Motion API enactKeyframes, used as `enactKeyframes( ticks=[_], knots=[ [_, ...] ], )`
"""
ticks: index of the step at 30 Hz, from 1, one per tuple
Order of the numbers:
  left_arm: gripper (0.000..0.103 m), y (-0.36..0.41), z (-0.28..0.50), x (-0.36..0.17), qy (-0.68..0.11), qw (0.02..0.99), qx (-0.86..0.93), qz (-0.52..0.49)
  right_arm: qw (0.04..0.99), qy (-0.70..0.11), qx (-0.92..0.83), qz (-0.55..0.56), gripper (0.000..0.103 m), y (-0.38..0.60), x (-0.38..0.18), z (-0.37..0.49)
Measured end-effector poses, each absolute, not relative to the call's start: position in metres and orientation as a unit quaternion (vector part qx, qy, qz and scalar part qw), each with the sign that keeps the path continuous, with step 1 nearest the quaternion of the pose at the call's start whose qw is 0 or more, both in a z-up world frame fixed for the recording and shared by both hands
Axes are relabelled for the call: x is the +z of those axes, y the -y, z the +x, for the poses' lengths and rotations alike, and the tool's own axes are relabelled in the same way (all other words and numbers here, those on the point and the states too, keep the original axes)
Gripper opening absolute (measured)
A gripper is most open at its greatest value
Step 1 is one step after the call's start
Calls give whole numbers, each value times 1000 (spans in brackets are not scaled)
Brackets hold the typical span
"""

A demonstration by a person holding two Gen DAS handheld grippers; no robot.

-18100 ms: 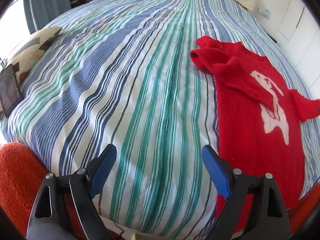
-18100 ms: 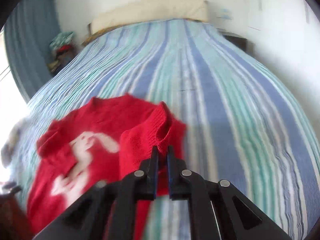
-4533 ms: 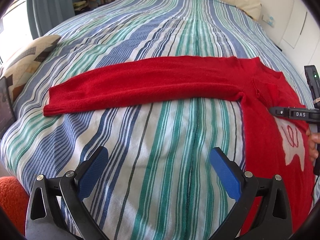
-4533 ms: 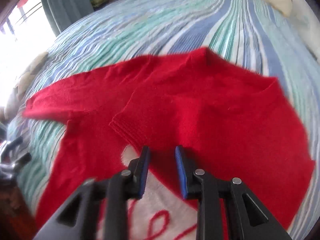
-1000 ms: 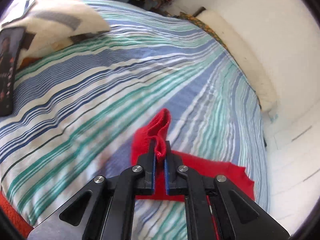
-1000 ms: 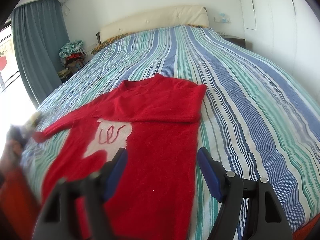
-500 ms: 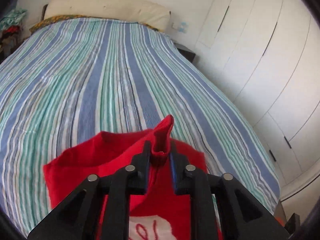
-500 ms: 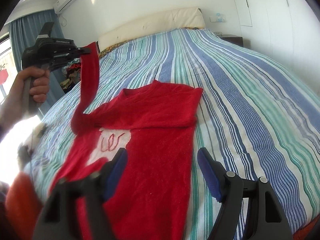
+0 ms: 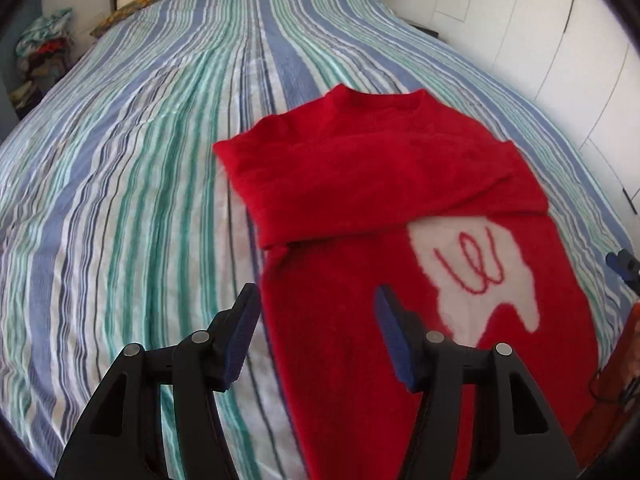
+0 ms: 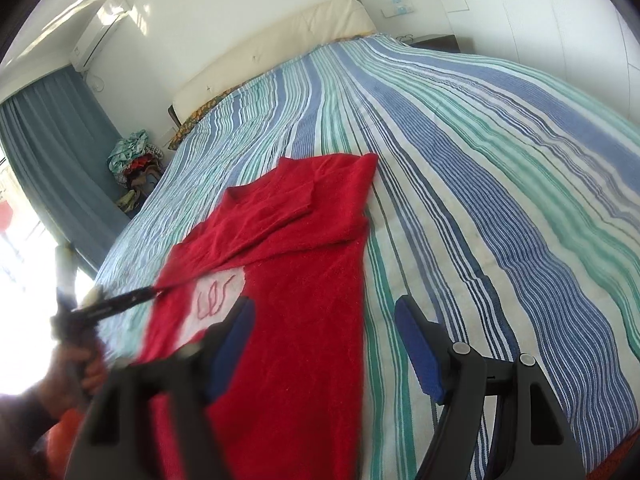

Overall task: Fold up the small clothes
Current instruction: 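Fold the held sleeve across the sweater body and release with the left tool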

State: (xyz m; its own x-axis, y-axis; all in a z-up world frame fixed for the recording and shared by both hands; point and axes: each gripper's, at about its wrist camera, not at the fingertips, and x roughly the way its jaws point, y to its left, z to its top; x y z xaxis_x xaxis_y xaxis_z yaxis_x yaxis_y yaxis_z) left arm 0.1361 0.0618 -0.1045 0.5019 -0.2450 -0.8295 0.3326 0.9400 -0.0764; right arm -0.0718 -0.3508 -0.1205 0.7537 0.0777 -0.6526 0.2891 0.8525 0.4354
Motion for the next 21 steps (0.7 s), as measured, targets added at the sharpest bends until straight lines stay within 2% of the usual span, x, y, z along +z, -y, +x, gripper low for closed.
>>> enactKeyframes(
  ticks=[4, 7, 8, 9, 11, 12, 21],
  knots=[
    [62, -60, 150, -122, -475, 862, -169, 50, 898, -350, -55, 262, 72, 346, -122, -68],
    [62, -55, 177, -138, -474, 874, -99, 33, 899, -356, -54, 250, 72, 340, -123, -66],
    [58, -61, 183, -139, -467, 881, -74, 15, 899, -358, -55, 247, 72, 339, -124, -66],
    [41, -67, 187, -139, -455, 889, -51, -7, 899, -358, -57, 244, 72, 338, -124, -67],
    [15, -83, 189, -143, -443, 894, -31, -56, 900, -358, -63, 241, 72, 340, -123, -70],
    [9, -87, 186, -146, -444, 892, -31, -74, 900, -357, -68, 242, 72, 341, -123, -72],
    [7, -82, 171, -155, -447, 893, -39, -38, 887, -363, -73, 278, 72, 354, -133, -70]
  ],
)
